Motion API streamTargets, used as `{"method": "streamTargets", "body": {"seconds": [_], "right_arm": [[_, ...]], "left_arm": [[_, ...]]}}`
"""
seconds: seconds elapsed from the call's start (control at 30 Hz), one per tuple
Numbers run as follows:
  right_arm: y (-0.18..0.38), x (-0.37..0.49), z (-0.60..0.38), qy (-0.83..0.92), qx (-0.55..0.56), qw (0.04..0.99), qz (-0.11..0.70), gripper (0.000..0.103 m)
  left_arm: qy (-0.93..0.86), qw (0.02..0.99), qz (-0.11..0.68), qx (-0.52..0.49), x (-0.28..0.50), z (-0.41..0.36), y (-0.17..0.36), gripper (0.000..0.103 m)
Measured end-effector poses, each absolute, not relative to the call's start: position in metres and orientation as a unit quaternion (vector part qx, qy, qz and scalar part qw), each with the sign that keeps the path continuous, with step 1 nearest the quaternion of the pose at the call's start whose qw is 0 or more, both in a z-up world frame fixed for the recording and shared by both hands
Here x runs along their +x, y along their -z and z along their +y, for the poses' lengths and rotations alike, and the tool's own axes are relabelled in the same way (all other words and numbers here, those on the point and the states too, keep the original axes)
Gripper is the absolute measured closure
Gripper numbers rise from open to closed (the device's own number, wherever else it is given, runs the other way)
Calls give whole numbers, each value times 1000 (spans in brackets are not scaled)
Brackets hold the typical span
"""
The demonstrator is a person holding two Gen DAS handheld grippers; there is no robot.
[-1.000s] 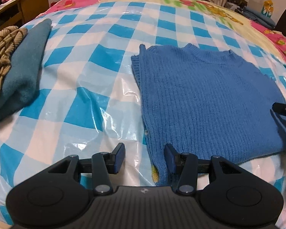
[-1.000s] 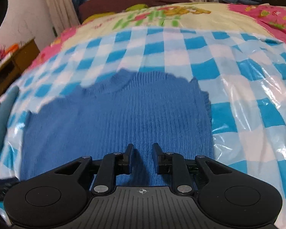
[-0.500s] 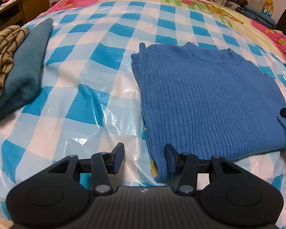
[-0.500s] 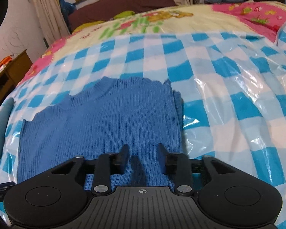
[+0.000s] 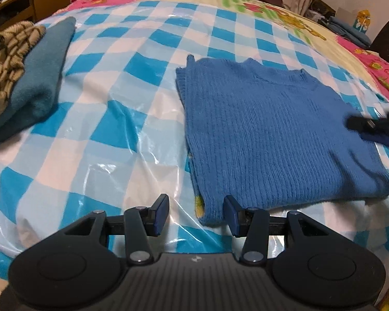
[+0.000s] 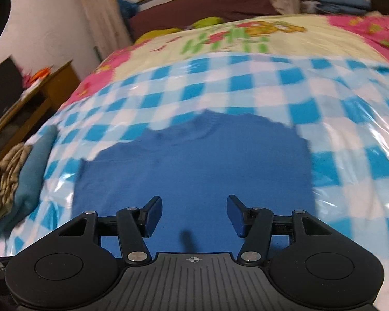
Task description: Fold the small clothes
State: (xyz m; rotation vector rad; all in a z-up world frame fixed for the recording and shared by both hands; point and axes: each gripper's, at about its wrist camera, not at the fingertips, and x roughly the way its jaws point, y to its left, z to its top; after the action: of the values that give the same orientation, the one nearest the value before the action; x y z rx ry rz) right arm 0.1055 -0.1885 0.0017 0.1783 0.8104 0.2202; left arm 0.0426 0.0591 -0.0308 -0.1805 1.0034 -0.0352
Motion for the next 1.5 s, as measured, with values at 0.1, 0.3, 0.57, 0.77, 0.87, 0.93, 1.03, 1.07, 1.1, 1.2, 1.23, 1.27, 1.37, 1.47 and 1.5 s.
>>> {"method": "streamTargets", "body": {"seconds": [0.1,0.3,0.57,0.77,0.87,0.93,1.03,1.07,1.1,1.2,1.23,1.27,1.37,1.47,1.5], "right_arm": [[-6,120,-156,-143,70,903,399,48],[-2,162,-81,-194,34,884,424,48],[26,199,5,-213,-46,857,468,48],[52,211,30,-173,-113,849,486,46],[54,213,28,-164,-119,850,486,59],[53,217,22,-158,-113,850,490,68],[46,219,12,-160,-97,850,492,81],[43,218,9,-164,-89,850,492,85],[41,218,5,-168,-83,851,491,86],[33,215,-8,-176,-59,855,485,90],[31,214,-12,-179,-51,855,483,91],[29,214,-15,-181,-45,856,482,92],[23,213,-26,-192,-28,859,475,92],[20,213,-37,-199,-10,861,469,92],[19,213,-42,-201,-3,861,467,92]], "left_arm": [[31,867,488,-98,41,59,37,53],[53,866,487,-101,40,58,41,53],[77,868,481,-95,37,58,40,53],[91,865,481,-109,36,65,39,53],[93,869,473,-110,33,69,36,53],[88,878,459,-100,27,69,31,51],[79,887,447,-90,20,70,26,50],[73,889,444,-87,18,70,24,50],[65,891,442,-85,16,70,23,48],[48,892,442,-85,13,74,24,44],[45,891,444,-86,11,73,24,41],[43,890,446,-85,11,72,25,40],[38,890,451,-57,14,60,29,39],[33,888,457,-23,18,47,36,38],[34,889,456,-19,18,44,36,38]]}}
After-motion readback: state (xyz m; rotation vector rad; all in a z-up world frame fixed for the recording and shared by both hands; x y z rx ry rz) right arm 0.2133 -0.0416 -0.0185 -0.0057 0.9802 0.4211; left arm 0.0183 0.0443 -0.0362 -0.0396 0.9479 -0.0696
